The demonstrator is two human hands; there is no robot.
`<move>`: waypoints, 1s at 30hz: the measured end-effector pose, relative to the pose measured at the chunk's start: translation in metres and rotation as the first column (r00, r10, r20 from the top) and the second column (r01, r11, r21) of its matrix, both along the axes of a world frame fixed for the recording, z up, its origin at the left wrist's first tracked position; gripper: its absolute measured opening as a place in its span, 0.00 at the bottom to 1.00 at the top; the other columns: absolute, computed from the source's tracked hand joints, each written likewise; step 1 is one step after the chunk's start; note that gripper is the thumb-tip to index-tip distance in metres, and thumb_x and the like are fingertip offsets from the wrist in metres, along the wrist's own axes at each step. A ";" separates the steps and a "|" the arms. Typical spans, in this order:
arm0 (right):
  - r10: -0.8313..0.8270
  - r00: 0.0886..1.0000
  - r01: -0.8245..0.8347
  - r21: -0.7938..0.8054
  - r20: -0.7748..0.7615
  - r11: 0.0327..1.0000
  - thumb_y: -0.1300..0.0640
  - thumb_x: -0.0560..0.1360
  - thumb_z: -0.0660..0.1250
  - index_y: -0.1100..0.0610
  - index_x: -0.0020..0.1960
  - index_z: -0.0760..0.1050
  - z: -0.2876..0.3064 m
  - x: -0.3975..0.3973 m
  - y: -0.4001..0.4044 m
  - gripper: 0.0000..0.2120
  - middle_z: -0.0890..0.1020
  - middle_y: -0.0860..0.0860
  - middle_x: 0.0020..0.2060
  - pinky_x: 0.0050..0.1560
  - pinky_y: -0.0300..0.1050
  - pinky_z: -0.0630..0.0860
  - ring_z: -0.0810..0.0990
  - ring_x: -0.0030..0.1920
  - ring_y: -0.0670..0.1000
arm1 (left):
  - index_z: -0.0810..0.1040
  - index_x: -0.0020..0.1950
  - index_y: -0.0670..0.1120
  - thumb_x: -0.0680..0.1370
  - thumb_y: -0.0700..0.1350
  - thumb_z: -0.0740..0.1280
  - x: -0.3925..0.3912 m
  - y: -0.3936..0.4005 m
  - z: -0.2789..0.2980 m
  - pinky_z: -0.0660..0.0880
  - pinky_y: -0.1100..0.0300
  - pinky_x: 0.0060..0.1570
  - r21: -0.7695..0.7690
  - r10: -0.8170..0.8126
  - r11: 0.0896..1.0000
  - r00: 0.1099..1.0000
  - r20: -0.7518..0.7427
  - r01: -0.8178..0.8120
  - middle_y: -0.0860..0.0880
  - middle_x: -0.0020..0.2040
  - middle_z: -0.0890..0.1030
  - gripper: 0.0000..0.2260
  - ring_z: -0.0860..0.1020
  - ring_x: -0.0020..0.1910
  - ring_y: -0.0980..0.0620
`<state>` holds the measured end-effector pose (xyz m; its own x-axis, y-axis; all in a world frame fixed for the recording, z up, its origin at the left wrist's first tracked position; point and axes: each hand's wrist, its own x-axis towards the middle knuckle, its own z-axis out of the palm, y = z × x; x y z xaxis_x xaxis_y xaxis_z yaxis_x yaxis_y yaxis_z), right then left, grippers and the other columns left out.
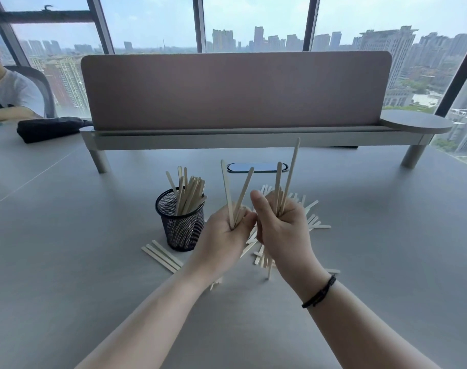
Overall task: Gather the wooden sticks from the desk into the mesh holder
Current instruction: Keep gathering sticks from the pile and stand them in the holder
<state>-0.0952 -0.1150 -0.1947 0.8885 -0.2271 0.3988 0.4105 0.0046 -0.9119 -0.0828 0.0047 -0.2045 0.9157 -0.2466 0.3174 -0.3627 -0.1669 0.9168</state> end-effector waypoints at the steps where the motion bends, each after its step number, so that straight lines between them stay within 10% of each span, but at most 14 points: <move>1: -0.002 1.000 0.002 0.005 -0.007 1.000 0.46 0.75 0.68 0.69 0.32 0.57 0.000 0.000 0.000 0.31 0.60 0.66 0.24 0.27 0.52 0.58 0.59 0.26 0.64 | 0.73 0.31 0.52 0.83 0.47 0.63 -0.001 -0.001 0.001 0.62 0.68 0.25 -0.008 -0.010 1.000 1.000 -0.003 0.010 0.57 0.23 0.70 0.19 0.65 0.21 0.59; 8: 0.018 0.995 -0.011 0.074 -0.101 0.997 0.46 0.72 0.71 0.53 0.29 0.63 -0.003 0.001 0.000 0.23 0.62 0.56 0.26 0.29 0.44 0.59 0.61 0.28 0.52 | 0.77 0.42 0.34 0.82 0.42 0.66 -0.006 -0.001 0.002 0.62 0.70 0.24 -0.130 0.006 0.991 1.000 -0.020 -0.008 0.57 0.21 0.71 0.12 0.67 0.20 0.61; 22: 0.120 0.984 -0.110 0.082 -0.131 0.991 0.45 0.71 0.72 0.60 0.31 0.62 -0.006 -0.001 0.001 0.26 0.61 0.61 0.26 0.28 0.45 0.58 0.59 0.25 0.52 | 0.63 0.32 0.42 0.76 0.63 0.68 -0.007 0.009 0.004 0.66 0.44 0.26 -0.353 0.379 0.884 0.911 0.162 -0.306 0.35 0.24 0.65 0.29 0.65 0.23 0.38; 30: 0.080 0.989 -0.079 0.015 -0.122 0.997 0.43 0.70 0.71 0.66 0.33 0.59 -0.007 -0.005 0.003 0.31 0.60 0.69 0.26 0.28 0.47 0.58 0.60 0.28 0.54 | 0.69 0.35 0.46 0.74 0.60 0.73 -0.013 0.005 0.002 0.65 0.51 0.22 -0.357 0.352 0.898 0.908 0.230 -0.257 0.39 0.25 0.67 0.22 0.67 0.21 0.40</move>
<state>-0.1001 -0.1118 -0.2021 0.9458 -0.1571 0.2842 0.2940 0.0426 -0.9548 -0.0958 0.0098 -0.2024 0.7892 0.1846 0.5858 -0.5905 -0.0343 0.8063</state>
